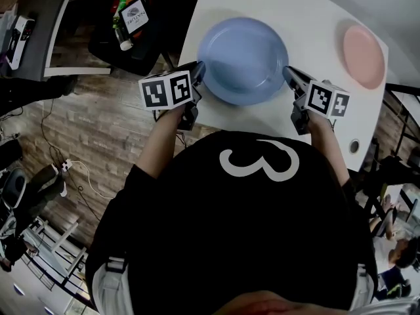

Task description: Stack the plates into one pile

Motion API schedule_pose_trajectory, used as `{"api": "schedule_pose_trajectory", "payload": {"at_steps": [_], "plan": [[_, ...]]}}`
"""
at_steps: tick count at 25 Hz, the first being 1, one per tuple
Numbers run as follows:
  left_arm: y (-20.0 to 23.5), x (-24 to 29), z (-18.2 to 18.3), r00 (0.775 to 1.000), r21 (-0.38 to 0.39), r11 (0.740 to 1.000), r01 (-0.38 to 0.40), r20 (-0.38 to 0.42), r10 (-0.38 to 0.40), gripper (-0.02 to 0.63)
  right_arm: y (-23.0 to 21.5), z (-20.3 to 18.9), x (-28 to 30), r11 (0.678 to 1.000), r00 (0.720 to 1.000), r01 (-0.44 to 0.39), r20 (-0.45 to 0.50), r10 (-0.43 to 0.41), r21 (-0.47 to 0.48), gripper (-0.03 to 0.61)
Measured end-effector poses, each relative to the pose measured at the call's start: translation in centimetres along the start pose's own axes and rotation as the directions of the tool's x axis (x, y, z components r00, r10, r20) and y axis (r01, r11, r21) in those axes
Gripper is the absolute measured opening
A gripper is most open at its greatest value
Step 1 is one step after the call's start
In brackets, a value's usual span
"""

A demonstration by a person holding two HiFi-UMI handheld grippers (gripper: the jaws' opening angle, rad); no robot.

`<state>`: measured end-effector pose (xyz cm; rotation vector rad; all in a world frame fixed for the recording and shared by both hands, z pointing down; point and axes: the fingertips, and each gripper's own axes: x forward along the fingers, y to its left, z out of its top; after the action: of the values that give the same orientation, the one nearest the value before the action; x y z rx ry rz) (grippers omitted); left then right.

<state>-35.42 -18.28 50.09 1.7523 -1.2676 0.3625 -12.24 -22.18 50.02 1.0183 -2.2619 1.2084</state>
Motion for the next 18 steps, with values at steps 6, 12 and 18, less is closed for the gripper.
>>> {"api": "schedule_pose_trajectory", "payload": {"at_steps": [6, 12, 18], "plan": [[0.5, 0.4, -0.8, 1.0, 0.012, 1.0, -0.012, -0.013, 0.013, 0.051, -0.3, -1.0, 0.6, 0.999, 1.0, 0.026, -0.019, -0.025, 0.019, 0.044], [0.4, 0.6, -0.5, 1.0, -0.002, 1.0, -0.001, 0.018, 0.001, 0.051, -0.5, -1.3, 0.8, 0.999, 0.999, 0.041, -0.02, -0.042, -0.019, 0.044], [0.2, 1.0, -0.1, 0.999, 0.014, 1.0, 0.015, 0.032, -0.015, 0.054, -0.3, -1.2, 0.9, 0.999, 1.0, 0.023, -0.014, -0.023, -0.029, 0.068]]}}
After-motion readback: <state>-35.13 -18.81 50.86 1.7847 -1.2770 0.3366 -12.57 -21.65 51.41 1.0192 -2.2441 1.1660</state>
